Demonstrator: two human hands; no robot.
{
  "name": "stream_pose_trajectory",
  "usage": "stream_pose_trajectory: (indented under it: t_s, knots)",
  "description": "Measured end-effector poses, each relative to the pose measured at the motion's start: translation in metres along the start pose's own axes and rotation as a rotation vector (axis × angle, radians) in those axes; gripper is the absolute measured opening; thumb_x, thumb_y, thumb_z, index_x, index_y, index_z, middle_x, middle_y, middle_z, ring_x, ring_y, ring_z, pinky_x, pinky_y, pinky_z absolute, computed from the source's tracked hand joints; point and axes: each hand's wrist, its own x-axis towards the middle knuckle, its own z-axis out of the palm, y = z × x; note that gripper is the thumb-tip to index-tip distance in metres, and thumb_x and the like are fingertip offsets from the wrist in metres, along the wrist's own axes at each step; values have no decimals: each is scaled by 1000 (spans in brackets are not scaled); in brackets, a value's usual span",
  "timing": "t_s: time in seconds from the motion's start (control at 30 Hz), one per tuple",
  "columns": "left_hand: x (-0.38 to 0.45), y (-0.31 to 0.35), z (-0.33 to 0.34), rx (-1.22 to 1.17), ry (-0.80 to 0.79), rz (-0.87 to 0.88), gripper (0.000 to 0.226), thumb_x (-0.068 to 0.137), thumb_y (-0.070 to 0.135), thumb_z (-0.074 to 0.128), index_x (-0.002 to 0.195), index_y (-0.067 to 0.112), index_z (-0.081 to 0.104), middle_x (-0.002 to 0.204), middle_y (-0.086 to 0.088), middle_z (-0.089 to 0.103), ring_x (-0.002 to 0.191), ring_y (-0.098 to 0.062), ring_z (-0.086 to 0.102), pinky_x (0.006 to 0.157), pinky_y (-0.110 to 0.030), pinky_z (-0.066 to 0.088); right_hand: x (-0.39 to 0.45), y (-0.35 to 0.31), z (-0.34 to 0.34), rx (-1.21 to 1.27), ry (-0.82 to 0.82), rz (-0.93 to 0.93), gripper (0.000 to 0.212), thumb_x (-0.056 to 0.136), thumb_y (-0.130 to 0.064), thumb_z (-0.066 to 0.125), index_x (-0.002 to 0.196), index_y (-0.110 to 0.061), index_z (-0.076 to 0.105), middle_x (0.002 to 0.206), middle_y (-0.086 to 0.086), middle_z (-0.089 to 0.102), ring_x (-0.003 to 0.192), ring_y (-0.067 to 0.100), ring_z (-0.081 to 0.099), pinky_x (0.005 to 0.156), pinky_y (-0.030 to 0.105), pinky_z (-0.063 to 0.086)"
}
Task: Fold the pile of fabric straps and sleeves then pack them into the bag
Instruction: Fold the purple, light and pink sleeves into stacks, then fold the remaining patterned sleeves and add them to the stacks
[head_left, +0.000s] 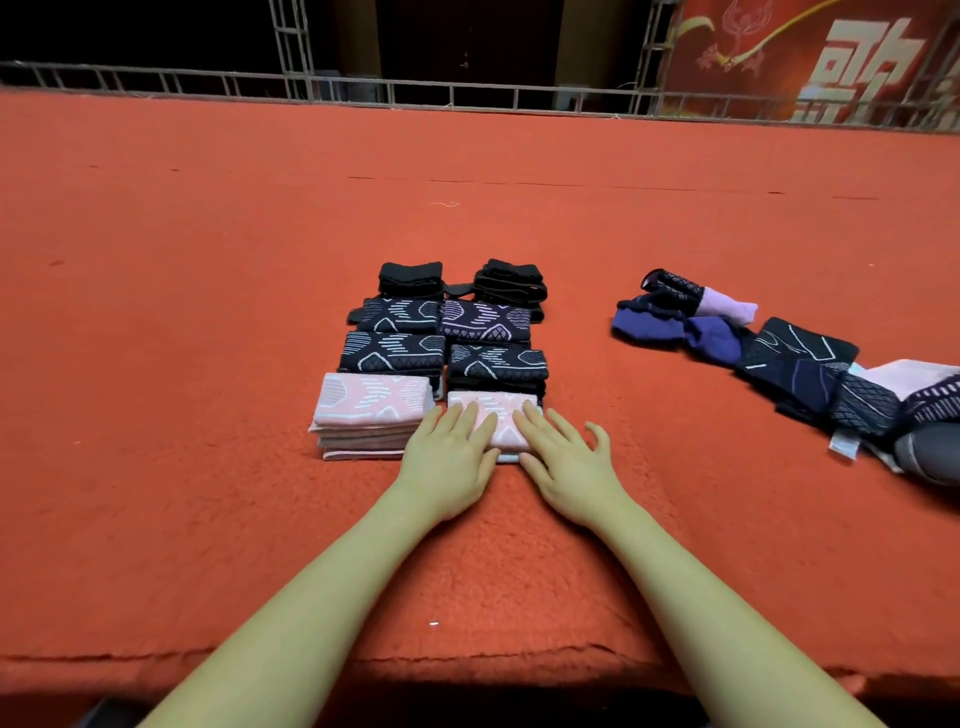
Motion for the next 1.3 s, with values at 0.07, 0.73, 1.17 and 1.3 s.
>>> stream_pose_trajectory:
  t_s: [0.07, 0.73, 1.17, 1.3]
  knots:
    - [0, 2, -2, 46, -9, -6, 62, 97, 47, 11, 150, 18, 27, 156, -10, 26, 143, -26, 24, 116, -40, 9, -1, 1, 0, 53, -26, 7, 54, 102, -40, 34, 151, -37, 11, 159, -17, 1, 145, 8, 8, 112, 42, 5]
    - [129, 182, -18, -292, 64, 251, 52, 98, 31, 41, 146, 13, 33, 153, -7, 30, 140, -22, 27, 110, -34, 21, -55, 196, -34, 135, 537, 490, 36, 90, -17, 54, 125, -10, 58, 134, 6, 55, 122, 28, 47, 95, 38, 24]
    - [227, 295, 9, -399, 4, 414, 46, 100, 28, 41, 145, 22, 36, 152, -1, 32, 136, -22, 29, 102, -34, 23, -51, 298, -31, -212, 726, 714, 22, 68, -3, 74, 88, 2, 67, 117, 24, 61, 98, 42, 57, 80, 42, 33]
    - [236, 303, 16, -490, 5, 422, 45, 101, 29, 40, 146, 26, 36, 152, 3, 33, 136, -18, 29, 101, -33, 22, -57, 299, -30, -236, 913, 602, 23, 84, -26, 53, 85, -13, 71, 95, 6, 67, 92, 23, 43, 76, 36, 25]
